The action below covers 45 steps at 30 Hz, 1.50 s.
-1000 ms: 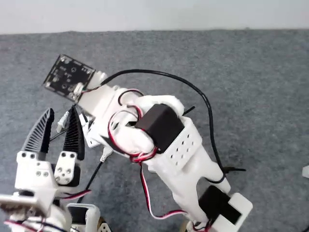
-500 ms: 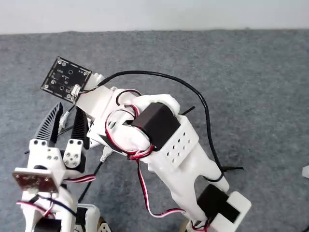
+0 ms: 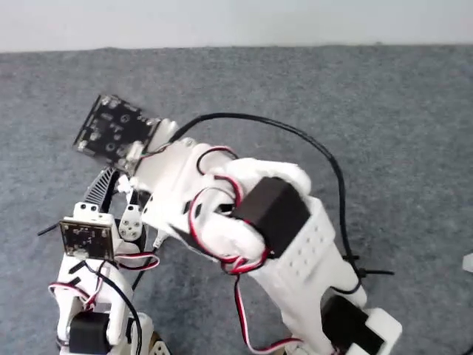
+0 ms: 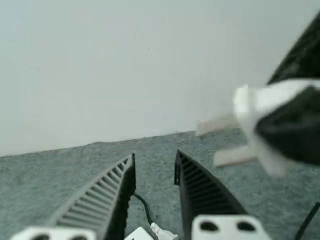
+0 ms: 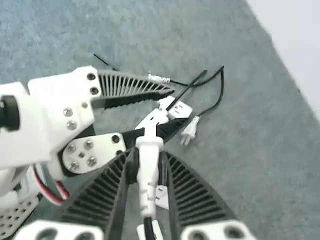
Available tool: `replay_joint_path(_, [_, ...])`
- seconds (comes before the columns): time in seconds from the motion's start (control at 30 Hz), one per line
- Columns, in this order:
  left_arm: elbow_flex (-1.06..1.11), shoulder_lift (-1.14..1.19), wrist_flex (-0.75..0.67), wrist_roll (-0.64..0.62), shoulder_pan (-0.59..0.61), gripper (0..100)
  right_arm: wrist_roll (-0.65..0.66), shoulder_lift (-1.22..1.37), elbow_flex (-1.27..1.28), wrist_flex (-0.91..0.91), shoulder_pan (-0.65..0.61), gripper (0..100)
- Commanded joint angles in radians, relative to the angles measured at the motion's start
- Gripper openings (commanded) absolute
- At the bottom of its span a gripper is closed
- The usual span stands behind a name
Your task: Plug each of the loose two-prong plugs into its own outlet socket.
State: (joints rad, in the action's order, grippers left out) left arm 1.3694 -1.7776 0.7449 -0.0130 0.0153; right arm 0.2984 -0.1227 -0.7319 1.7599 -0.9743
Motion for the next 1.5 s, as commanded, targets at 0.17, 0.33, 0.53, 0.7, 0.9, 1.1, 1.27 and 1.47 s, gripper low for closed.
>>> replay_joint_path(0.17, [0.024, 0.002, -0.026, 0.002, -0.002, 14, 0.014, -0.054, 0.041, 0.038, 0.002, 0.8])
replay_joint_path(0.33, [0.013, 0.000, -0.026, 0.003, 0.008, 14, 0.014, -0.067, 0.043, 0.038, 0.005, 0.8])
replay_joint_path(0.53, [-0.153, 0.000, -0.020, 0.008, 0.098, 14, 0.014, -0.070, 0.043, 0.038, 0.041, 0.8])
replay_joint_path(0.7, [-0.282, 0.000, 0.023, 0.008, 0.161, 14, 0.014, -0.067, 0.043, 0.038, 0.077, 0.8])
replay_joint_path(0.9, [-0.369, 0.000, 0.124, 0.002, 0.083, 14, 0.014, -0.070, 0.043, 0.035, 0.076, 0.8])
replay_joint_path(1.1, [-0.318, 0.000, 0.146, 0.006, -0.023, 14, 0.009, -0.077, 0.037, 0.035, 0.071, 0.8])
replay_joint_path(1.27, [-0.228, 0.000, 0.103, 0.006, -0.026, 14, 0.011, -0.077, 0.037, 0.036, 0.033, 0.8])
replay_joint_path(1.47, [-0.151, 0.000, 0.100, 0.006, -0.029, 14, 0.012, -0.108, 0.037, 0.035, -0.013, 0.8])
